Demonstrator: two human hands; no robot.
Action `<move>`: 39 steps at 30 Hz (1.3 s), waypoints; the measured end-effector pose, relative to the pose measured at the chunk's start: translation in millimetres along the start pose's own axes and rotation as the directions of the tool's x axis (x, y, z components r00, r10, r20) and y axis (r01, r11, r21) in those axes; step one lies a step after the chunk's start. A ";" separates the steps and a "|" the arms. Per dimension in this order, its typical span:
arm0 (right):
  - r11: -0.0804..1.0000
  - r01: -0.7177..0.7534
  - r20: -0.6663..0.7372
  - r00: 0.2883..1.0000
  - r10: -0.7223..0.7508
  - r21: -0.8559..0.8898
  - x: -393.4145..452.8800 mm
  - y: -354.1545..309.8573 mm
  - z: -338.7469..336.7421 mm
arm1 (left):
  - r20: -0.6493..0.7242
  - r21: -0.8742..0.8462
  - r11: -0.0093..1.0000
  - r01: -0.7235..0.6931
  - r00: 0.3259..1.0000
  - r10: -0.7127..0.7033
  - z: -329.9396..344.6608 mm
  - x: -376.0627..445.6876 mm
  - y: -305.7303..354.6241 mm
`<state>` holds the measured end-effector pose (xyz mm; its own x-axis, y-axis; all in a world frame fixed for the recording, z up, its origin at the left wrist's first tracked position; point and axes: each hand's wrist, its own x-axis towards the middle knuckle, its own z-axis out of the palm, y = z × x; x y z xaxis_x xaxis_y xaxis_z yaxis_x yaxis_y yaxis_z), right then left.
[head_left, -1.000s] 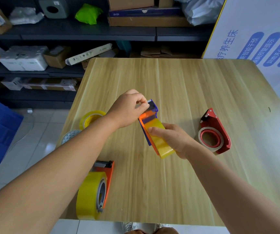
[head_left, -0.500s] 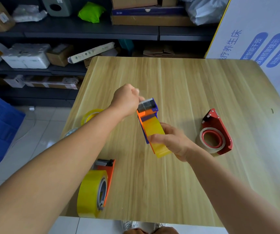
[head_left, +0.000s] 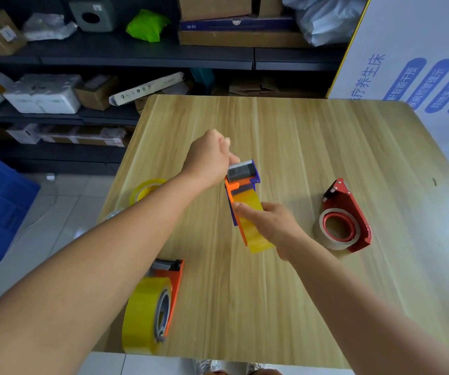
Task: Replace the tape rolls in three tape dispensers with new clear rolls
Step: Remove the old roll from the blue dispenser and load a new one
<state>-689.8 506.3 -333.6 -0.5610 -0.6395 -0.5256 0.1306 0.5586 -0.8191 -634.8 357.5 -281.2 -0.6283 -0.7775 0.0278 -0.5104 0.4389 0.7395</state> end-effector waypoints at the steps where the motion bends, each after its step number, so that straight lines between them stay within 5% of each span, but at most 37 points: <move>1: 1.000 0.014 -0.002 1.000 -0.014 -0.002 0.0 1.5 -0.5 | 0.003 0.001 1.000 -0.029 1.000 0.029 -1.8 -1.1 1.4; 13: 0.969 0.248 0.177 0.954 -0.244 -0.003 1.5 16.1 -11.1 | -0.100 -0.181 0.981 -0.068 0.994 0.050 -47.4 19.6 26.8; 29: 0.953 0.267 0.272 0.915 -0.298 0.147 -10.1 21.5 -14.1 | -0.199 -0.227 0.965 -0.129 0.976 0.084 -67.5 36.1 41.4; 39: 0.944 0.272 0.353 0.878 -0.324 0.188 -27.3 26.4 -9.8 | -0.150 -0.298 0.954 -0.019 0.988 -0.027 -68.9 50.4 8.8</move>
<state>-679.0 543.7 -338.6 -0.2463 -0.9286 -0.2775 0.1247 0.2536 -0.9592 -630.5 291.1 -226.9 -0.5191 -0.8478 0.1086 -0.2998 0.2996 0.9057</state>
